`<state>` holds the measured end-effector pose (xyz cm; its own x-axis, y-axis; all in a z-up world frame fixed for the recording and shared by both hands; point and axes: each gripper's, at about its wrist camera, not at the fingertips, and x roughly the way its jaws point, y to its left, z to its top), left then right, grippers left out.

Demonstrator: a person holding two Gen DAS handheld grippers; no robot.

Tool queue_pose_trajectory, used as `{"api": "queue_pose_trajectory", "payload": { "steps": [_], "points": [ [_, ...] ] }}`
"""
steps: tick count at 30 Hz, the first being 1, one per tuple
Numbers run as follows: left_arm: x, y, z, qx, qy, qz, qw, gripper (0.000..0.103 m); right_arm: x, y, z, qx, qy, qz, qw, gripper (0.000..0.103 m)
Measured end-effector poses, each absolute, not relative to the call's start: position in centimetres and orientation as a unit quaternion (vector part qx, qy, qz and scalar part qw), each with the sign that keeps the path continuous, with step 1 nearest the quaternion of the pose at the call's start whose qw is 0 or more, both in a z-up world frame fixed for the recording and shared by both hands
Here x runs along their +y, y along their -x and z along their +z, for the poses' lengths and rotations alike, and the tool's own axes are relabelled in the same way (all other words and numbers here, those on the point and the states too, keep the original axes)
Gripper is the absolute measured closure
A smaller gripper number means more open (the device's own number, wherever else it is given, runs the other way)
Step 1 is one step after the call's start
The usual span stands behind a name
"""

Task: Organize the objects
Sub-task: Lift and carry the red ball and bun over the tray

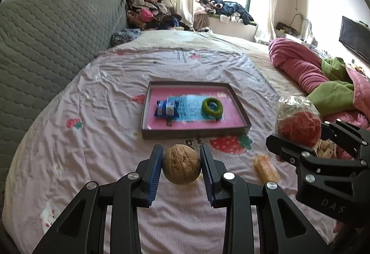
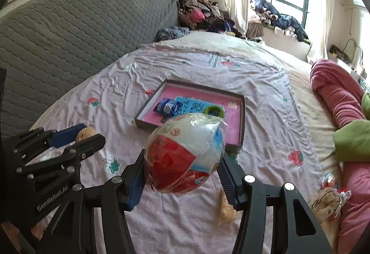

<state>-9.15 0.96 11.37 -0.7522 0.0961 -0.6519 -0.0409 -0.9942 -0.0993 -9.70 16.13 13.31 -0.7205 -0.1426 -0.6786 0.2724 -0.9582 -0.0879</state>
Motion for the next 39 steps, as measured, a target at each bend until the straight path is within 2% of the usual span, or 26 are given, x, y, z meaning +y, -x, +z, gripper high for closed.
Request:
{"api": "queue_pose_trajectory", "payload": {
  "steps": [10, 39],
  "points": [
    [1.2, 9.9, 14.0, -0.032, 0.33, 0.943, 0.035, 0.069, 16.1, 9.3, 16.0, 0.091, -0.331, -0.932, 0.114, 0.046],
    [2.3, 14.3, 17.6, -0.032, 0.303, 0.951, 0.041, 0.069, 17.7, 11.9, 19.6, 0.094, -0.303, -0.943, 0.103, 0.046]
  ]
}}
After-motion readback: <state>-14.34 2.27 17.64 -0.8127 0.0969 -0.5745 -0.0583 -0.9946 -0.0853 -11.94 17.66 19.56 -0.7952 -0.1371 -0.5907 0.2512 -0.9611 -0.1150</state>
